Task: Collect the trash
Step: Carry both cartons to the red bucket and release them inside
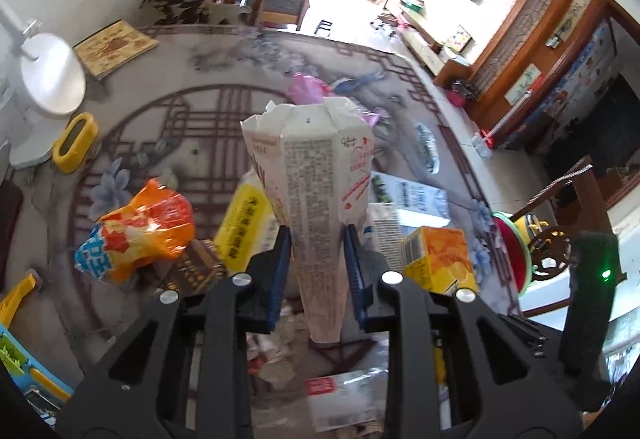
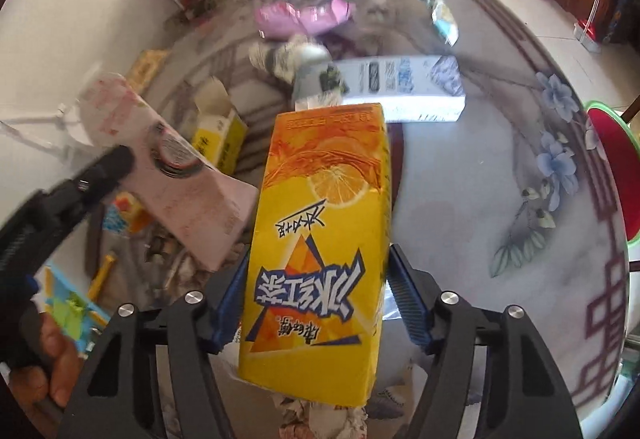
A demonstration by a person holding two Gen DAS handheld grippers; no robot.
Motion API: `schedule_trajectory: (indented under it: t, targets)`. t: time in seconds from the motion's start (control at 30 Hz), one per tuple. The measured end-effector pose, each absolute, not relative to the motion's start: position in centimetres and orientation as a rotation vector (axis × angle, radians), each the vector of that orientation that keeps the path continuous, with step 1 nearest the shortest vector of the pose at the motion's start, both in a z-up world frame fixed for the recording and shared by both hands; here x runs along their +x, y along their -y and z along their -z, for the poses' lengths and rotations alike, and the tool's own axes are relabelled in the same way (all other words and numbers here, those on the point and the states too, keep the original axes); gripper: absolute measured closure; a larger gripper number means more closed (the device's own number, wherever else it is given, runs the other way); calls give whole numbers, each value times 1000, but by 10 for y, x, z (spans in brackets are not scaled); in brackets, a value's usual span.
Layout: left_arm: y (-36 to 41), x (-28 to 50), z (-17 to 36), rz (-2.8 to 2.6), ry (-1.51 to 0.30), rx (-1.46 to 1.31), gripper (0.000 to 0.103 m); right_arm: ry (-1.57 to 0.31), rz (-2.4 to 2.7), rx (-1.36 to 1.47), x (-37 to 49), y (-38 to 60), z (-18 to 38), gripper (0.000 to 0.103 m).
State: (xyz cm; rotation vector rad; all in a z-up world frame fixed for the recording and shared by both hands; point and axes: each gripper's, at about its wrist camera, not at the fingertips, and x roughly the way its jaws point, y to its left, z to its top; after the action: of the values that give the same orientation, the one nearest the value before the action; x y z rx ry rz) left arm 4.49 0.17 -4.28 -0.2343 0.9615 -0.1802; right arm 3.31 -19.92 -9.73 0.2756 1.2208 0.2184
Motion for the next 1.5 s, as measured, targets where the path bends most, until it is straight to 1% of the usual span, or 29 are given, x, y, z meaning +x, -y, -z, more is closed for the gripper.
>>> schedule_trajectory:
  t: [0.17, 0.33, 0.5, 0.73, 1.0, 1.03, 1.1, 1.3, 1.5]
  targets:
    - [34, 48, 28, 252, -932, -201, 77, -1128, -191, 368, 28, 257, 68, 40]
    - [78, 50, 21, 313, -927, -165, 78, -1065, -28, 387, 28, 339, 56, 40]
    - [115, 57, 28, 337, -955, -164, 79, -1084, 187, 398, 33, 452, 77, 40]
    - [173, 62, 22, 379, -948, -145, 79, -1160, 306, 410, 49, 556, 118, 40]
    - [236, 73, 25, 456, -979, -143, 80, -1207, 299, 457, 61, 595, 147, 38]
    - [247, 75, 27, 473, -984, -137, 80, -1215, 295, 468, 61, 598, 149, 33]
    - [266, 77, 29, 506, -989, -126, 80, -1216, 294, 495, 59, 607, 151, 30]
    - [336, 83, 43, 640, -1016, -87, 80, -1170, 309, 560, 35, 623, 133, 27]
    - [402, 94, 63, 737, -1030, -31, 80, -1119, 340, 560, 10, 634, 109, 26]
